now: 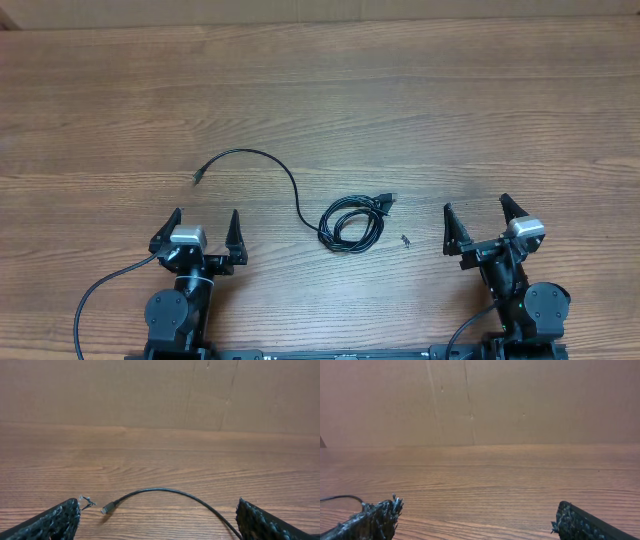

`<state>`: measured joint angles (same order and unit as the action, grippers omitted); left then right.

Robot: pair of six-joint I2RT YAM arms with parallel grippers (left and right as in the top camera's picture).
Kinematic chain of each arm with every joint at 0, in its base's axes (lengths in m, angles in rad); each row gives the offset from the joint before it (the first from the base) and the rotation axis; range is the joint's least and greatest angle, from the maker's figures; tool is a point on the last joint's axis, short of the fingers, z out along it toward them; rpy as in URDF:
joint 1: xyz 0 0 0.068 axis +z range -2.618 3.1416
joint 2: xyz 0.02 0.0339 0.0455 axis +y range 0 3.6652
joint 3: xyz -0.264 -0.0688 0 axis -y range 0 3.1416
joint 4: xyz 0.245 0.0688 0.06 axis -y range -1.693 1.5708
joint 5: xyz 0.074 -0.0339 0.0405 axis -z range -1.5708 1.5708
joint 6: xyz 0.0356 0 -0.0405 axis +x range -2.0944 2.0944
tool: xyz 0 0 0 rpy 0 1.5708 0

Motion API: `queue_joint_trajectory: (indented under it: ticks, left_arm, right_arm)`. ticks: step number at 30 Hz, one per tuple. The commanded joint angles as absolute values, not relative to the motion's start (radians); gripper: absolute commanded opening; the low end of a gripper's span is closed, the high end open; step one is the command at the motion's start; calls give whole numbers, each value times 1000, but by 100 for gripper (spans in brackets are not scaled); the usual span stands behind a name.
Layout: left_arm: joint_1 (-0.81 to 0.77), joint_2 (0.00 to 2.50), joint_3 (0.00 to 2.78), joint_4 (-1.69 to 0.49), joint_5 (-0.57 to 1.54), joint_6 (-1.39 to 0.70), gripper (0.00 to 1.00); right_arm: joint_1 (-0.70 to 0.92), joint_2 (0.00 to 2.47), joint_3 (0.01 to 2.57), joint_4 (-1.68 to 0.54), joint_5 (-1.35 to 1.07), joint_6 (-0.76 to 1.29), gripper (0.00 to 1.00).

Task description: Untangle cables

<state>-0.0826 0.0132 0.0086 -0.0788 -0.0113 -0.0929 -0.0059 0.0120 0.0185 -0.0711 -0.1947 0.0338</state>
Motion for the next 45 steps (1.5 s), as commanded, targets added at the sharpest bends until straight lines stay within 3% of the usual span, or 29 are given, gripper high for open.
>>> queue_joint_trajectory:
  ticks: [1,36,45]
  left_arm:
    - [-77,4,5,-78,-4,-67,100]
    - [-77,5,10,-81,83,-68,100]
    - [-77,5,70,-194,131,-70,100]
  right_arm:
    - [-9,3,8,-66,-192,41,100]
    - [-9,3,8,-66,-192,41,100]
    - [-9,3,8,-66,-192,41,100]
